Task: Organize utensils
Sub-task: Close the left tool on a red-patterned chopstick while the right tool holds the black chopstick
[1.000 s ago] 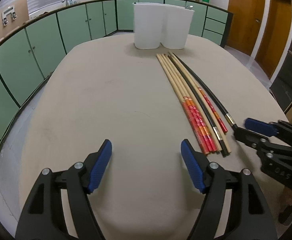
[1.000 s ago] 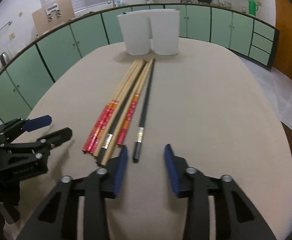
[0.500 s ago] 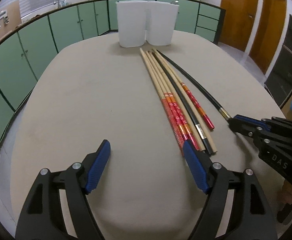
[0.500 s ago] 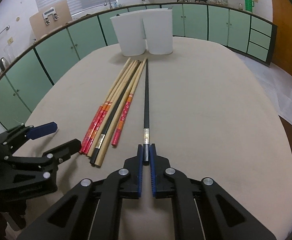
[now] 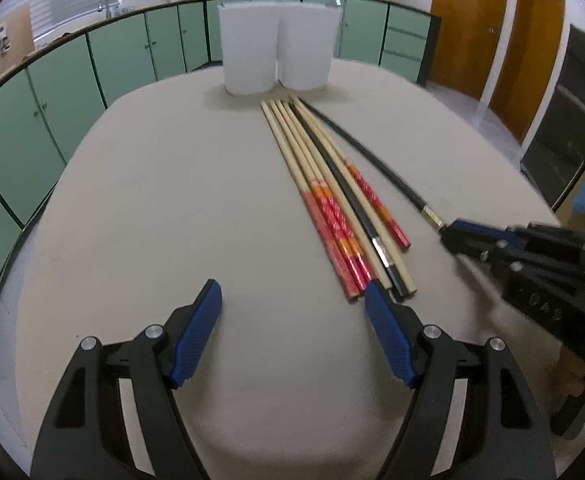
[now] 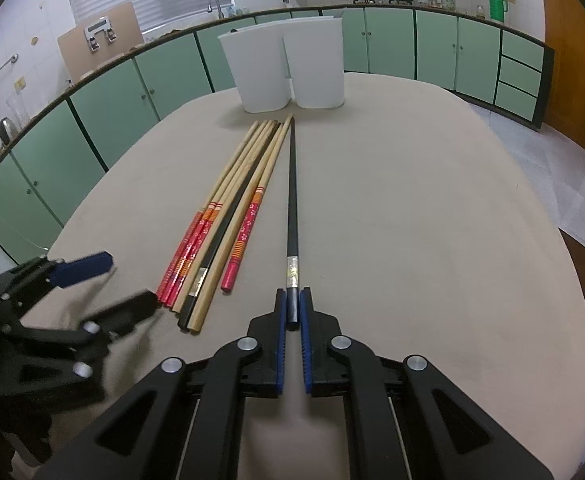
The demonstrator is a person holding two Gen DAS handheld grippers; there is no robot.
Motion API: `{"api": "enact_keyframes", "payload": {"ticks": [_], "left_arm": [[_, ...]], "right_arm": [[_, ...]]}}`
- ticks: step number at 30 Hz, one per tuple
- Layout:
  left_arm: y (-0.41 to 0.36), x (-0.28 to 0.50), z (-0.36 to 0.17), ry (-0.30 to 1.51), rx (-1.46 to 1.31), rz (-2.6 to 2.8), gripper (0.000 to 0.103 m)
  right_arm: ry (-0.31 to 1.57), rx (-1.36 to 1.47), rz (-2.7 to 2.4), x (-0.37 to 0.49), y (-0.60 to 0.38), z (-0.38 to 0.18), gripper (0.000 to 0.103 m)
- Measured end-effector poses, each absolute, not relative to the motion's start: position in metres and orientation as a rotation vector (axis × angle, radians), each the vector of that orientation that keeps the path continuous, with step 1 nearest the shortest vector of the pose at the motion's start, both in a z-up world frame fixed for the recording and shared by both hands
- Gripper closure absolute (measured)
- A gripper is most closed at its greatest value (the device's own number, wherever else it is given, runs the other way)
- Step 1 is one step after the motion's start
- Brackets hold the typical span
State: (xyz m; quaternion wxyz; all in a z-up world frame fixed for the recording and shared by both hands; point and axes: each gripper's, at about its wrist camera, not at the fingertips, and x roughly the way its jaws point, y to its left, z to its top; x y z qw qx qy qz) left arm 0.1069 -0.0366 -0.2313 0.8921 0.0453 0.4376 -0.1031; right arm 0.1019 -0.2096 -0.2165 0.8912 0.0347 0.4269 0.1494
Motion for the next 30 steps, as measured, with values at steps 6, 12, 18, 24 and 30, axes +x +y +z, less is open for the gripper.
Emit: {"api": "enact_keyframes", "payload": {"ticks": [6,12,18,24,30], "left_arm": [[-0.019,0.106,-0.230,0.907,0.071,-0.150,0.030],[-0.009,0.105,-0.226,0.902,0.051,-0.128,0.031],[-0.017,0.112,-0.230,0.904,0.060,-0.143,0.036],[-0.022,0.115,-0.229,0.893,0.051,-0.171,0.080],[-0.024,0.115,-0.225,0.892,0.033,-0.201,0.098]], "right_arm": [[0.886,0.078,0.313,0.102,-0.210,-0.217,0.096],[0.883,0.084,0.322,0.101,-0.211,-0.217,0.095],[0.886,0.075,0.334,0.101,-0.208,-0.217,0.089],[0.889,0.067,0.321,0.105,-0.208,-0.217,0.096],[0.876,0.070,0.321,0.102,-0.213,-0.210,0.096]]}}
